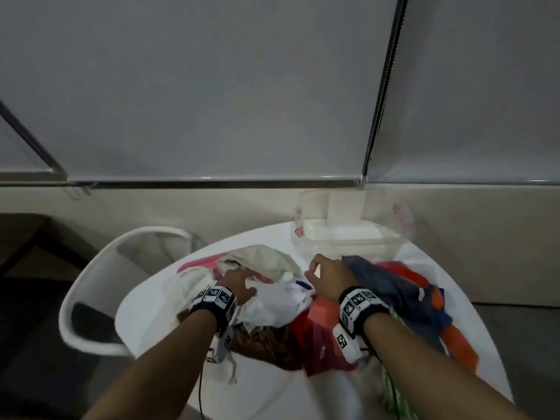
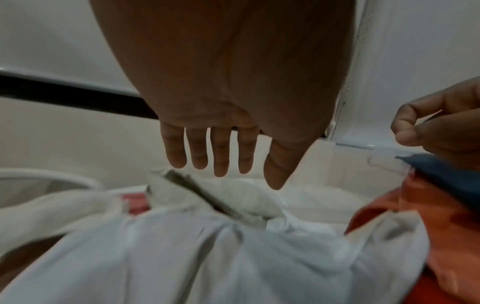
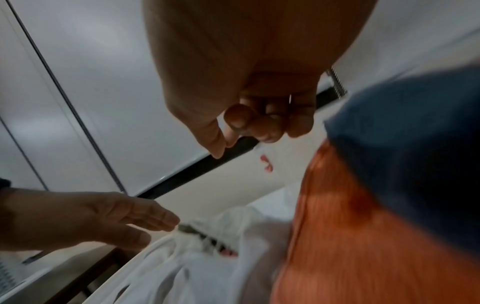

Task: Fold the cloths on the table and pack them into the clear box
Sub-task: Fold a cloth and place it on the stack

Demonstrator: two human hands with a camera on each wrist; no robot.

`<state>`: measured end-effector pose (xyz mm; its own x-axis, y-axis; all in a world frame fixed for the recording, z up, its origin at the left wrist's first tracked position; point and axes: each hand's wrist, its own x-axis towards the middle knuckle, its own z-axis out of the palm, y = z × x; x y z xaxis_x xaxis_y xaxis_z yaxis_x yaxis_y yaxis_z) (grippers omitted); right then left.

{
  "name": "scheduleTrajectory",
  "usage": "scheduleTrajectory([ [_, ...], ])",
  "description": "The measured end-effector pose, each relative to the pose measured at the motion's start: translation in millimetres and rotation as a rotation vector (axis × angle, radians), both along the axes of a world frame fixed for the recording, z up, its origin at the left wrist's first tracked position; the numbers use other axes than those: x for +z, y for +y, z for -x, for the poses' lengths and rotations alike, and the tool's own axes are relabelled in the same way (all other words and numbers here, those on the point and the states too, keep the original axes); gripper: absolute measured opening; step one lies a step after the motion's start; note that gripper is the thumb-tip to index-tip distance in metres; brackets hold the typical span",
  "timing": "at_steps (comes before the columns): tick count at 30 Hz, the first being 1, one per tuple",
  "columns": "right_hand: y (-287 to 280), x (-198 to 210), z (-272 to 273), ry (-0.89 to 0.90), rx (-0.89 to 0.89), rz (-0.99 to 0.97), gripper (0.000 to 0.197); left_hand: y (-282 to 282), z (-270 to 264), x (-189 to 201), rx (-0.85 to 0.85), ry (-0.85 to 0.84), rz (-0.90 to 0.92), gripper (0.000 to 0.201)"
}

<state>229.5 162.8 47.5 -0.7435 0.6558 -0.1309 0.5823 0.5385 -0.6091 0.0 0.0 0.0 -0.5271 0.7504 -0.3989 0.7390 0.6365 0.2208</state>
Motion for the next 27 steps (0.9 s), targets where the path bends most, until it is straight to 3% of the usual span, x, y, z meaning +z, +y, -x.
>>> scheduleTrajectory([
  [3,-26,-26,9,-0.047,0.074,0.026,0.012,-23,-6,-19,-0.004,0.050,0.084,0.060],
  [8,-85,-67,16,-0.119,0.188,0.143,0.020,-71,-12,-35,0.131,-0.059,0.116,0.049],
  [11,-108,-97,19,-0.214,0.237,0.160,0.023,-97,4,-53,0.248,-0.037,0.050,0.059],
  [15,-123,-135,29,-0.365,0.329,0.133,0.063,-113,34,-63,0.290,0.109,-0.017,0.061],
  [18,-129,-140,43,-0.472,0.262,0.083,0.086,-127,62,-69,0.372,0.081,-0.054,0.057],
  [24,-131,-146,77,-0.524,-0.043,-0.048,0.075,-150,127,-80,0.541,-0.021,-0.072,0.042],
  [27,-126,-149,88,-0.544,-0.182,-0.044,0.078,-158,153,-87,0.599,-0.057,-0.105,0.044],
])
